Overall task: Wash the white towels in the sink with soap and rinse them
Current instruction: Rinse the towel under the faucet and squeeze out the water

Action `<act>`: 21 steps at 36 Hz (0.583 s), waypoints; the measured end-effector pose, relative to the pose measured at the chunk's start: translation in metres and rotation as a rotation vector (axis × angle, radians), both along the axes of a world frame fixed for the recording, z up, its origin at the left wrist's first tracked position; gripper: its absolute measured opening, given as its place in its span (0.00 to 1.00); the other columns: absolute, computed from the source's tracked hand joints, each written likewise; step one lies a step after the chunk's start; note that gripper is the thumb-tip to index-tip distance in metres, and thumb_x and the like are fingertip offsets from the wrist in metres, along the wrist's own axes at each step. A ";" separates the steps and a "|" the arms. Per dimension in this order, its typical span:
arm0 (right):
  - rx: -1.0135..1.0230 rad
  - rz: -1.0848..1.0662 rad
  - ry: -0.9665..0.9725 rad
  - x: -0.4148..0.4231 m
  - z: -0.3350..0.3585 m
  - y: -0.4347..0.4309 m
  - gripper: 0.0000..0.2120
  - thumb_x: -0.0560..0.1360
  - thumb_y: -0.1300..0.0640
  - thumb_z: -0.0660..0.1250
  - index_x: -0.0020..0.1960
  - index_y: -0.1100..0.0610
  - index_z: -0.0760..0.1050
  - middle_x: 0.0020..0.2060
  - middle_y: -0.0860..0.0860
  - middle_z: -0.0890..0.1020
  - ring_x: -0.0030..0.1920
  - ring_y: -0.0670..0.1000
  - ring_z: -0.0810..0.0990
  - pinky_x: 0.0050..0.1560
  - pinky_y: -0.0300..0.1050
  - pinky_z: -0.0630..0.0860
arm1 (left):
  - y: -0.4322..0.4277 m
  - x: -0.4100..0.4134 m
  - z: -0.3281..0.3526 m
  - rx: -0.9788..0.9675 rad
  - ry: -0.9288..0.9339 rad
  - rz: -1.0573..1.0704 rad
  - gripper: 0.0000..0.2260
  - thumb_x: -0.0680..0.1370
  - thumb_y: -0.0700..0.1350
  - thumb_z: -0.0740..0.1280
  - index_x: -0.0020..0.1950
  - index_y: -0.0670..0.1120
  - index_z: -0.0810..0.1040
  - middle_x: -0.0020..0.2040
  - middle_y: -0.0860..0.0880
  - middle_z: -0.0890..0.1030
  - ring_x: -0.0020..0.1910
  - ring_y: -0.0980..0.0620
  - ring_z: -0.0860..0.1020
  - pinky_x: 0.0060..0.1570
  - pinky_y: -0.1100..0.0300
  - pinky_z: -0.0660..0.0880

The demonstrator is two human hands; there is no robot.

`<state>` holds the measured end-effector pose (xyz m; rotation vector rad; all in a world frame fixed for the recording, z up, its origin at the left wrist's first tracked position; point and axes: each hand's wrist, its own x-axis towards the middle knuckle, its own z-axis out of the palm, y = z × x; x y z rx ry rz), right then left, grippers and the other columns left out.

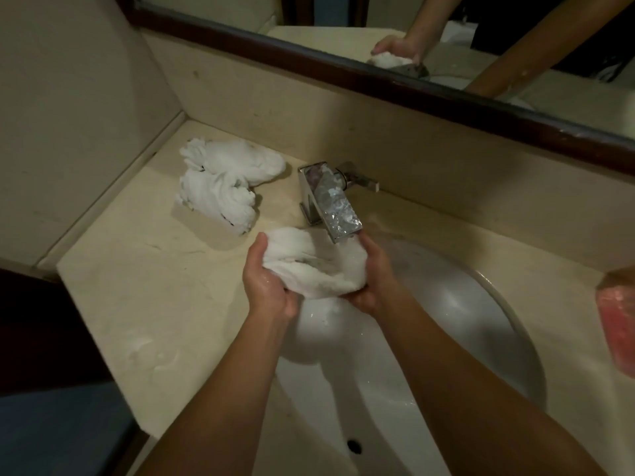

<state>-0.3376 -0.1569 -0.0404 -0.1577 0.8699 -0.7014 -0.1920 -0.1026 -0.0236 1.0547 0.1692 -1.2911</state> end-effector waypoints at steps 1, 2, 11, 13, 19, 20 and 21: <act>-0.008 -0.006 -0.008 -0.001 -0.002 0.000 0.26 0.81 0.41 0.62 0.62 0.60 0.84 0.58 0.61 0.86 0.54 0.61 0.88 0.53 0.55 0.85 | 0.000 -0.002 0.001 0.003 0.005 -0.024 0.23 0.81 0.55 0.66 0.67 0.39 0.81 0.55 0.38 0.85 0.57 0.37 0.83 0.60 0.45 0.80; -0.016 -0.017 -0.008 -0.002 -0.002 0.000 0.25 0.79 0.42 0.64 0.60 0.61 0.86 0.58 0.61 0.86 0.55 0.62 0.87 0.54 0.56 0.85 | -0.002 -0.004 -0.001 0.005 -0.004 -0.043 0.23 0.81 0.55 0.66 0.66 0.38 0.81 0.54 0.38 0.85 0.55 0.37 0.84 0.60 0.45 0.81; -0.171 -0.235 0.194 -0.039 -0.010 -0.004 0.26 0.77 0.45 0.73 0.67 0.63 0.82 0.64 0.66 0.82 0.62 0.66 0.83 0.68 0.61 0.77 | -0.017 -0.049 -0.012 -0.052 0.051 -0.082 0.46 0.60 0.62 0.85 0.71 0.37 0.79 0.67 0.33 0.81 0.67 0.32 0.80 0.71 0.37 0.74; -0.139 -0.352 0.275 -0.040 -0.016 -0.003 0.33 0.72 0.43 0.78 0.70 0.62 0.79 0.65 0.65 0.82 0.65 0.67 0.82 0.71 0.67 0.75 | -0.018 -0.057 -0.017 -0.047 0.080 -0.065 0.43 0.63 0.61 0.84 0.71 0.39 0.80 0.67 0.34 0.81 0.66 0.33 0.81 0.72 0.36 0.74; -0.109 -0.476 0.412 -0.043 -0.019 0.001 0.10 0.79 0.56 0.70 0.54 0.62 0.83 0.48 0.59 0.87 0.49 0.61 0.86 0.48 0.52 0.83 | -0.020 -0.067 -0.024 -0.054 0.238 0.035 0.32 0.76 0.62 0.71 0.72 0.42 0.81 0.69 0.38 0.81 0.68 0.35 0.80 0.73 0.40 0.73; -0.101 -0.472 0.406 -0.043 -0.019 0.002 0.08 0.79 0.58 0.68 0.53 0.61 0.83 0.47 0.59 0.86 0.49 0.61 0.85 0.48 0.51 0.82 | -0.022 -0.066 -0.024 -0.060 0.243 0.047 0.30 0.78 0.61 0.69 0.72 0.41 0.81 0.68 0.38 0.82 0.68 0.35 0.80 0.72 0.41 0.74; -0.098 -0.455 0.393 -0.043 -0.017 0.003 0.08 0.79 0.58 0.67 0.53 0.59 0.83 0.47 0.59 0.86 0.48 0.61 0.85 0.48 0.50 0.82 | -0.023 -0.064 -0.022 -0.062 0.239 0.055 0.28 0.80 0.61 0.67 0.69 0.41 0.83 0.64 0.38 0.83 0.67 0.35 0.81 0.71 0.43 0.75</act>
